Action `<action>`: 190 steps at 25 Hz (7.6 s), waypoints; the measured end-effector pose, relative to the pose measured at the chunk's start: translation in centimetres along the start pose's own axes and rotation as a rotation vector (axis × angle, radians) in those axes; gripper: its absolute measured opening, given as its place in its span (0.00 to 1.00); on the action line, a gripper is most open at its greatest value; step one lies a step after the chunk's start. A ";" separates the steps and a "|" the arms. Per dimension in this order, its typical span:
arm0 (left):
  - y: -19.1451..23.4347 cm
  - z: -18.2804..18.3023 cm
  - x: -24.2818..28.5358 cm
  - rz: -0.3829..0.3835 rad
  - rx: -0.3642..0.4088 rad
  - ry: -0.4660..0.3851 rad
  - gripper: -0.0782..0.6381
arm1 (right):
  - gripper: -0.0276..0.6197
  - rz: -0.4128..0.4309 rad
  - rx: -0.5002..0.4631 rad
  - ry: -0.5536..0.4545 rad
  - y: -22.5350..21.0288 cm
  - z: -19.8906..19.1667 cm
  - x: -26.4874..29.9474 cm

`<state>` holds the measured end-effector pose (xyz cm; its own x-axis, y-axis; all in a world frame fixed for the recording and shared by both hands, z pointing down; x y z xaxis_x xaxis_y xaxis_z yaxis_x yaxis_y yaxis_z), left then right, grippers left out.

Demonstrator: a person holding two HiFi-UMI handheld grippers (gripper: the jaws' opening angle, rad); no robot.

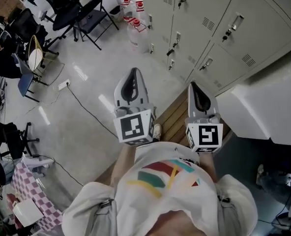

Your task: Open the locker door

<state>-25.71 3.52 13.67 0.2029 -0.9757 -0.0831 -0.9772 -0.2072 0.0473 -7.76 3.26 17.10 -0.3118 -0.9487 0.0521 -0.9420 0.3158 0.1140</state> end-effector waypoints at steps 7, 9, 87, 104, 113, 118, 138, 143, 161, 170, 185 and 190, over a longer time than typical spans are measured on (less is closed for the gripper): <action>4.8 -1.4 3.0 -0.002 -0.025 0.031 0.13 | 0.05 0.033 -0.024 -0.012 4.0 1.1 5.9; 5.2 -2.0 3.6 -0.005 -0.034 0.047 0.13 | 0.05 0.045 -0.026 0.001 4.6 1.1 6.8; -7.9 -31.9 24.7 -0.379 -0.006 0.178 0.13 | 0.30 -0.264 0.112 0.217 -13.5 -30.9 23.1; -9.2 -36.2 26.3 -0.426 -0.005 0.266 0.13 | 0.33 -0.429 0.155 0.367 -22.3 -40.3 30.9; -9.2 -37.3 26.1 -0.424 -0.011 0.285 0.13 | 0.24 -0.453 0.198 0.398 -22.9 -41.9 31.8; -8.8 -37.3 26.0 -0.422 -0.009 0.287 0.13 | 0.15 -0.491 0.180 0.418 -23.4 -42.1 31.8; -8.1 -36.3 24.1 -0.418 -0.013 0.237 0.13 | 0.11 -0.514 0.155 0.425 -20.9 -42.1 29.0; -8.8 -36.3 23.2 -0.462 -0.027 0.254 0.13 | 0.11 -0.497 0.153 0.430 -19.4 -42.0 27.1; -15.4 -35.4 21.2 -0.739 -0.085 0.242 0.13 | 0.10 -0.388 0.145 0.447 -15.4 -41.6 18.5; -18.8 -37.8 22.2 -0.855 -0.128 0.283 0.15 | 0.05 -0.375 0.128 0.410 -17.0 -41.3 14.6; -22.1 -40.0 25.4 -0.979 -0.135 0.328 0.26 | 0.05 -0.394 0.152 0.420 -18.1 -41.7 11.1; -22.4 -39.9 24.2 -1.009 -0.113 0.335 0.25 | 0.05 -0.421 0.147 0.420 -18.5 -41.6 9.1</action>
<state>3.65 -18.31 50.31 0.9383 -0.3153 0.1418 -0.3394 -0.9185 0.2031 12.05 -10.66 56.73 0.1386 -0.8959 0.4221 -0.9902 -0.1186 0.0735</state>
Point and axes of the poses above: the fingertips, and each gripper's own axes: x forward along the fingers, y to its left, z out of its top, the point moved 2 cm from there along -x, backward along the fingers, and after that the axes turned 14 degrees about -z, right-handed, at the moved point
